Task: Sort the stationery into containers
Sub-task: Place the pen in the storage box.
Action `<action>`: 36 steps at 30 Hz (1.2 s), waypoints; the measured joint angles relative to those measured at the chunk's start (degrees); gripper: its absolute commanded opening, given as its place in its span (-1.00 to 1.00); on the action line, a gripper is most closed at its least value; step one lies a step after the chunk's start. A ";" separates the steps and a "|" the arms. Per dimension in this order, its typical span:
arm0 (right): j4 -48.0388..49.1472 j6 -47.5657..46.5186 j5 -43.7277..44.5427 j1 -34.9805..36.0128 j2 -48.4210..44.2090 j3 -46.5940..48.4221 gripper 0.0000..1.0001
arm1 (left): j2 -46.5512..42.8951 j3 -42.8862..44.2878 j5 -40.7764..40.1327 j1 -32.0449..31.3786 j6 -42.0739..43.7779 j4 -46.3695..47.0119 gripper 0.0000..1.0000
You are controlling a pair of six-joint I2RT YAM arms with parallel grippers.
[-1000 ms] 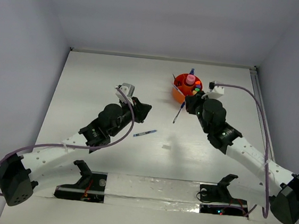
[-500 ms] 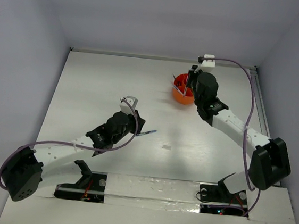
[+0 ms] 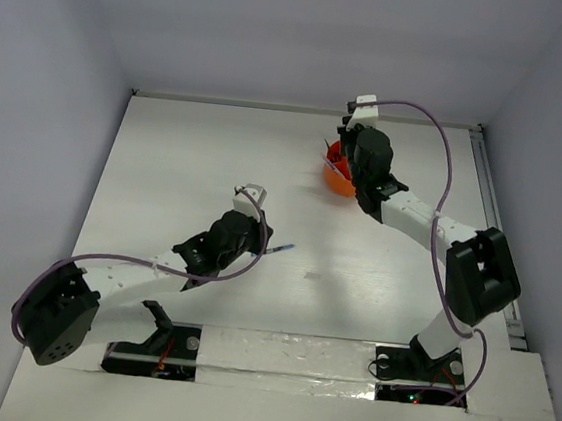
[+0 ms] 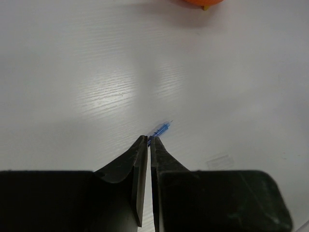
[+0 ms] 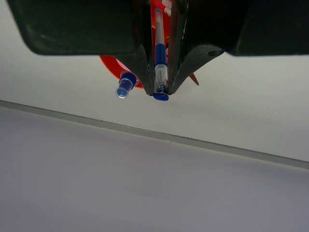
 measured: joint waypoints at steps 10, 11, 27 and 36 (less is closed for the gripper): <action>3.61 0.09 -2.05 0.00 2.29 -2.27 -1.00 | 3.17 0.70 -1.44 0.00 2.58 -0.68 -0.46; 3.80 0.26 -2.08 0.00 2.29 -2.75 -1.00 | 3.63 1.18 -1.49 0.00 2.78 -1.05 -0.44; 3.63 4.72 -2.25 0.00 2.32 -6.80 -0.27 | 6.93 2.93 -0.50 0.00 3.80 -3.15 -0.33; 2.40 5.62 -2.93 0.00 0.15 -7.74 0.16 | 6.86 2.93 -0.90 0.00 3.85 -4.50 -0.31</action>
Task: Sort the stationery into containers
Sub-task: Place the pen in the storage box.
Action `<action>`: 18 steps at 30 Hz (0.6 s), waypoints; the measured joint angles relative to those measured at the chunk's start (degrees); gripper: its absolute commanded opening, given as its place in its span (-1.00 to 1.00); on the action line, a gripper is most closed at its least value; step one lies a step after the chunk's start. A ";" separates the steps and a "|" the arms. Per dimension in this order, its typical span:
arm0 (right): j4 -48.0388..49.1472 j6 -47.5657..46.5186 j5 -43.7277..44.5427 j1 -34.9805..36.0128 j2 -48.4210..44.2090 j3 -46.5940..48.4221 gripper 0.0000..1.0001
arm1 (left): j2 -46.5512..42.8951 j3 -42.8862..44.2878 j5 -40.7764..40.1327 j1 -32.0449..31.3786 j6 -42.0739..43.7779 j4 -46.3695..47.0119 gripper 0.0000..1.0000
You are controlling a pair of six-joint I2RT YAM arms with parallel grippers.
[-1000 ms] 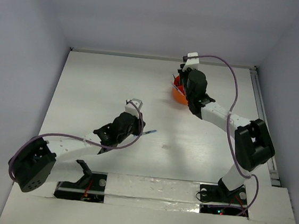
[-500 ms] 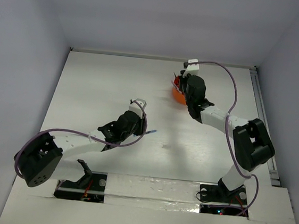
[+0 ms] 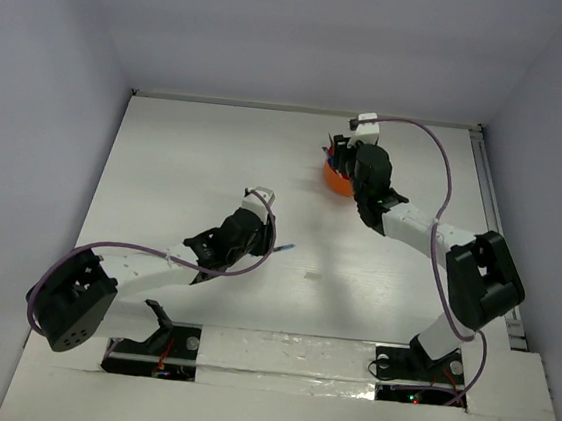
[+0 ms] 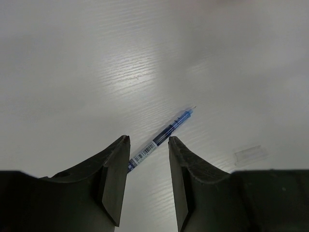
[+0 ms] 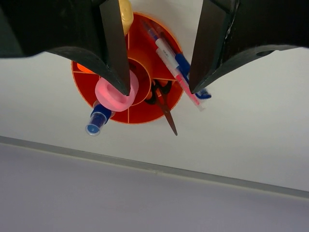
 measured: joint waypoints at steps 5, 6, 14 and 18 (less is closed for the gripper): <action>-1.36 1.16 -0.46 0.00 -4.55 -0.55 0.20 | -0.04 0.00 -0.17 0.00 0.00 -0.87 -0.31; -1.68 1.51 -0.55 0.00 -5.42 -0.63 0.08 | -0.04 0.00 -0.24 0.00 0.00 -1.09 -0.31; -10.40 14.08 -7.82 -0.04 -16.81 -7.61 -1.00 | -0.04 0.00 -1.20 0.00 0.09 -2.45 -0.38; -16.57 22.45 -17.38 0.09 -24.09 -14.80 -1.00 | 0.00 0.02 -1.16 0.00 0.85 -2.91 -0.38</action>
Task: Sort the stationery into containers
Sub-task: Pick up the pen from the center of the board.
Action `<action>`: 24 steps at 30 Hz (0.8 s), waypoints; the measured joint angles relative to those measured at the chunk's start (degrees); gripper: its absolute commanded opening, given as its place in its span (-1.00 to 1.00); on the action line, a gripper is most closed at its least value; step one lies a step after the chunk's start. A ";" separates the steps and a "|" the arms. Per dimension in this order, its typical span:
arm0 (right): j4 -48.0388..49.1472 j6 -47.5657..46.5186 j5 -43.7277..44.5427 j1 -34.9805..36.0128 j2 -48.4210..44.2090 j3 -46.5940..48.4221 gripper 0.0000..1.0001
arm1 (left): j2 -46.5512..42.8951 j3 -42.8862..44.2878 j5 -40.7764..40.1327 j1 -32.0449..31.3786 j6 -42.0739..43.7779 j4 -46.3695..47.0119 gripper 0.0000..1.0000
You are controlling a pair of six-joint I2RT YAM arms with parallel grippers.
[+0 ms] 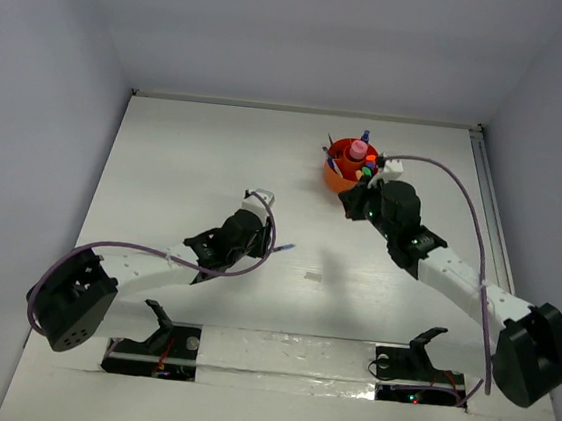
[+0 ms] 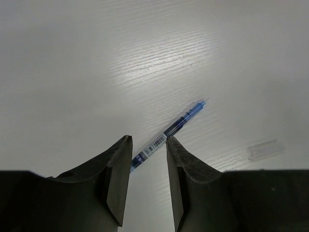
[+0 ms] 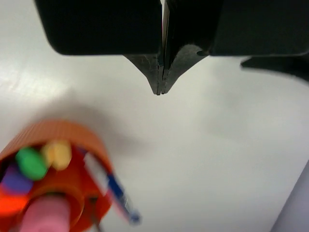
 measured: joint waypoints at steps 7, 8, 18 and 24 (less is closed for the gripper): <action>-14.21 6.49 -11.72 3.82 -9.66 -9.05 -1.00 | 0.81 0.81 0.92 0.00 2.12 0.09 -0.20; -15.74 7.39 -13.25 4.37 -10.93 -10.19 -1.00 | 1.22 1.03 1.33 0.00 2.38 0.11 -0.18; -22.18 12.87 -20.59 10.14 -13.60 -16.61 -1.00 | 7.19 3.61 2.75 0.00 4.59 0.09 -0.17; -22.43 13.40 -21.40 10.14 -13.62 -16.61 -0.99 | 9.51 3.80 4.28 0.00 4.85 -0.02 -0.17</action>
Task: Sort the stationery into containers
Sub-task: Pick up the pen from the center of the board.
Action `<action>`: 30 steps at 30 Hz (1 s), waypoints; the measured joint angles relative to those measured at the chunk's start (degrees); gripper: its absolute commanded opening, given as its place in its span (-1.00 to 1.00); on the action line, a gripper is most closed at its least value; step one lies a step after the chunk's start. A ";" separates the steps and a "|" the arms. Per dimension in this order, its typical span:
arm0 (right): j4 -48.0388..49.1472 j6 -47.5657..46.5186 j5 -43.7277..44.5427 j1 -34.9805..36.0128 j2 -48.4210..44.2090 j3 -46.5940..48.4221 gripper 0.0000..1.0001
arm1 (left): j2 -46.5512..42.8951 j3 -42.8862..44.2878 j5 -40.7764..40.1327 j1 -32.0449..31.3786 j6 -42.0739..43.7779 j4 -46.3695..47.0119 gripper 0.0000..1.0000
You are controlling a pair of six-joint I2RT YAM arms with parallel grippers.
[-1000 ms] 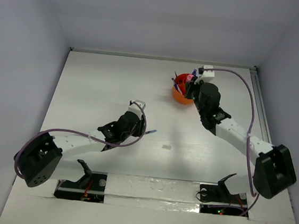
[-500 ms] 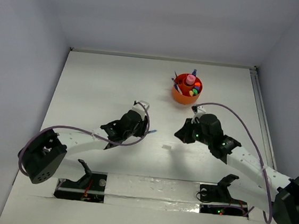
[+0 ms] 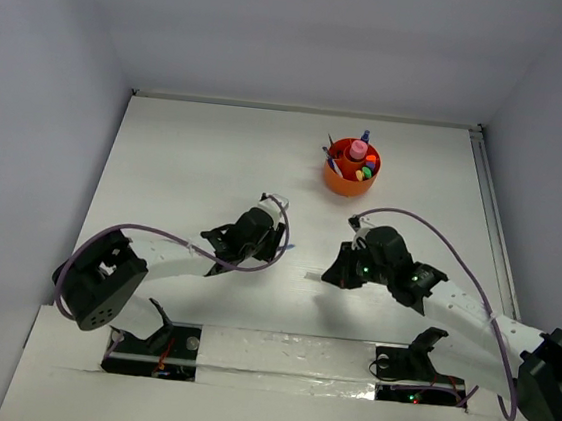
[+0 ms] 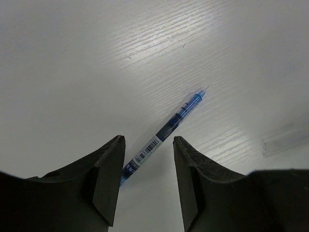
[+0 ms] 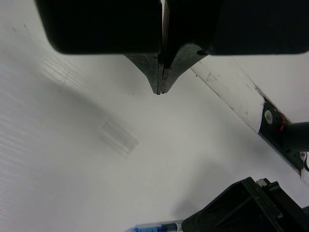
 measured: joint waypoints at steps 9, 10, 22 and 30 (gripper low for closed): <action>0.22 0.46 -1.81 0.39 1.51 -0.96 -0.94 | 0.63 0.02 1.79 0.00 -0.37 -0.13 -0.18; 0.17 0.50 -1.92 0.37 1.81 -1.03 -0.93 | 1.09 0.13 1.88 0.00 -0.44 -0.22 -0.19; 0.70 0.63 -2.16 0.50 3.45 -1.05 -0.87 | 5.22 2.03 1.44 0.00 -1.09 -1.66 -0.45; 1.14 0.85 -2.43 0.85 9.99 -1.05 -0.58 | 5.90 2.58 1.01 -0.33 -1.53 -1.86 -0.86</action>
